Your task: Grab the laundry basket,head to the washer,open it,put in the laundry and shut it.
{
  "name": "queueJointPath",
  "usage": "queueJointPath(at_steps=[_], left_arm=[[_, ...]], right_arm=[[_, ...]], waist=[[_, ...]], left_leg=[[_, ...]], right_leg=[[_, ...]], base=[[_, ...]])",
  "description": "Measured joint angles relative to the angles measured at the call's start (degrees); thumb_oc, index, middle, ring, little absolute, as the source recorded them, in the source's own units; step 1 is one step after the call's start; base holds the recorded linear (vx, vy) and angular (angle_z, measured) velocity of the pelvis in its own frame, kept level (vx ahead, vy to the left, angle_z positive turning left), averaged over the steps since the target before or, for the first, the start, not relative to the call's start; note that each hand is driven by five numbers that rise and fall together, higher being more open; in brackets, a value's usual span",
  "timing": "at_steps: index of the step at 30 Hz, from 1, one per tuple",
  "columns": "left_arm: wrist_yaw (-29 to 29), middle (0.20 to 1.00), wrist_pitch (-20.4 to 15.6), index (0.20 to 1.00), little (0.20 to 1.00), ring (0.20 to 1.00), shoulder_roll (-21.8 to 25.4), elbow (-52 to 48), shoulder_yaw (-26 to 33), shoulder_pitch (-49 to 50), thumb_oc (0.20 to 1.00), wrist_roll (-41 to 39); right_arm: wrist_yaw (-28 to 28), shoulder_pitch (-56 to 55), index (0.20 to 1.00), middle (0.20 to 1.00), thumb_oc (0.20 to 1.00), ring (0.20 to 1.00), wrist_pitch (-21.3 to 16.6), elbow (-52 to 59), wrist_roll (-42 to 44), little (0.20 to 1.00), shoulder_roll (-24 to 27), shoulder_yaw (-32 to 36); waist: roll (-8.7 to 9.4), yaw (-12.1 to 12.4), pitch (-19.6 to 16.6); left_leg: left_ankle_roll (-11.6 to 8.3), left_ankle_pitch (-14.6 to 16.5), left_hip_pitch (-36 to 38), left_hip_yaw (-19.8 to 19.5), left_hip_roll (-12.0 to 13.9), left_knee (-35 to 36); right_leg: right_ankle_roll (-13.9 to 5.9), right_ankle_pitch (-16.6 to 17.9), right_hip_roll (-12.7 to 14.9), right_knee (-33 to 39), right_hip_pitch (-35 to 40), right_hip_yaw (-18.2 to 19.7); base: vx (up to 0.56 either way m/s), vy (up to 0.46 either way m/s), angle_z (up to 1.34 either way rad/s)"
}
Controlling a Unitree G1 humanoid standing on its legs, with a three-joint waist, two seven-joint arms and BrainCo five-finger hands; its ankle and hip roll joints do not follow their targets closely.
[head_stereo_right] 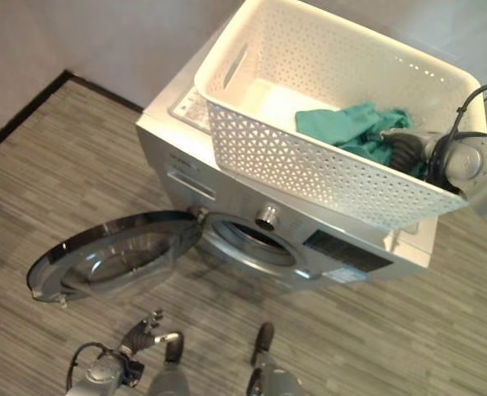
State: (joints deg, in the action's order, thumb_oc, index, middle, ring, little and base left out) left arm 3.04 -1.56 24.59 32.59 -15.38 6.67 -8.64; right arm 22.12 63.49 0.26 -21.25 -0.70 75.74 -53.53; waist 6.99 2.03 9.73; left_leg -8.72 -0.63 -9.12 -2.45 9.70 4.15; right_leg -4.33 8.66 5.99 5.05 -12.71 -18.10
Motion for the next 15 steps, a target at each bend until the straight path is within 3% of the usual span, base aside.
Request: queueJointPath(at_steps=[1, 2, 3, 11, 15], left_arm=[[0.01, 1.0, -0.06, 1.0, 1.0, 1.0, 0.0, 0.0, -0.25, -0.1, 1.0, 0.0], [0.01, 1.0, -0.09, 1.0, 1.0, 1.0, 0.03, 0.0, -0.98, -0.27, 1.0, 0.01], [0.05, 1.0, -0.42, 1.0, 1.0, 1.0, 0.0, -0.05, -1.35, -0.3, 1.0, 0.01], [-0.01, 1.0, -0.82, 1.0, 1.0, 1.0, -0.1, -0.01, -1.29, -1.03, 1.0, 0.02], [-0.31, 1.0, -0.82, 1.0, 1.0, 1.0, -0.17, 0.28, -1.16, -1.15, 1.0, 0.01]], right_arm=[[0.15, 0.33, 1.0, 1.0, 1.0, 1.0, 0.12, -0.02, 0.08, 1.0, -0.02, 0.1], [0.65, 0.67, 0.41, 0.41, 0.41, 0.41, 0.28, -0.11, 0.65, 0.41, -0.12, 0.13], [1.03, 1.09, 0.2, 0.2, 0.2, 0.2, 0.75, -0.04, 1.19, 0.2, -0.12, 0.03], [0.64, 3.25, 0.2, 0.2, 0.2, 0.2, 0.93, -1.32, 4.55, 0.2, -1.27, 0.03], [-2.27, 1.67, 0.2, 0.2, 0.2, 0.2, 0.74, -6.1, 5.86, 0.2, -4.96, 3.37]], waist=[[0.1, 0.0, 0.05], [0.12, 0.0, 0.06], [0.13, 0.01, 0.05], [0.23, 0.12, -0.02], [0.23, 0.19, -0.01]], left_leg=[[0.01, -0.1, -0.2, 0.0, -0.01, 0.03], [0.0, -0.15, -0.27, -0.01, 0.0, 0.05], [0.0, -0.15, -0.25, 0.0, 0.01, 0.05], [0.0, -0.16, 0.15, -0.03, -0.01, 0.04], [0.0, -0.15, 1.49, -0.03, -0.06, 0.06]], right_leg=[[0.11, 0.09, 0.01, 0.0, -0.25, 0.02], [0.15, 0.14, -0.01, -0.01, -0.32, 0.01], [0.15, 0.14, -0.02, -0.01, -0.31, 0.02], [0.23, 0.22, -0.01, -0.03, 0.13, 0.0], [0.24, 0.22, 0.01, -0.03, 1.45, 0.04]], base=[[0.0, 0.0, 0.0], [0.0, 0.0, 0.0], [0.0, 0.0, 0.0], [0.0, 0.0, 0.0], [0.0, 0.0, 0.0]])
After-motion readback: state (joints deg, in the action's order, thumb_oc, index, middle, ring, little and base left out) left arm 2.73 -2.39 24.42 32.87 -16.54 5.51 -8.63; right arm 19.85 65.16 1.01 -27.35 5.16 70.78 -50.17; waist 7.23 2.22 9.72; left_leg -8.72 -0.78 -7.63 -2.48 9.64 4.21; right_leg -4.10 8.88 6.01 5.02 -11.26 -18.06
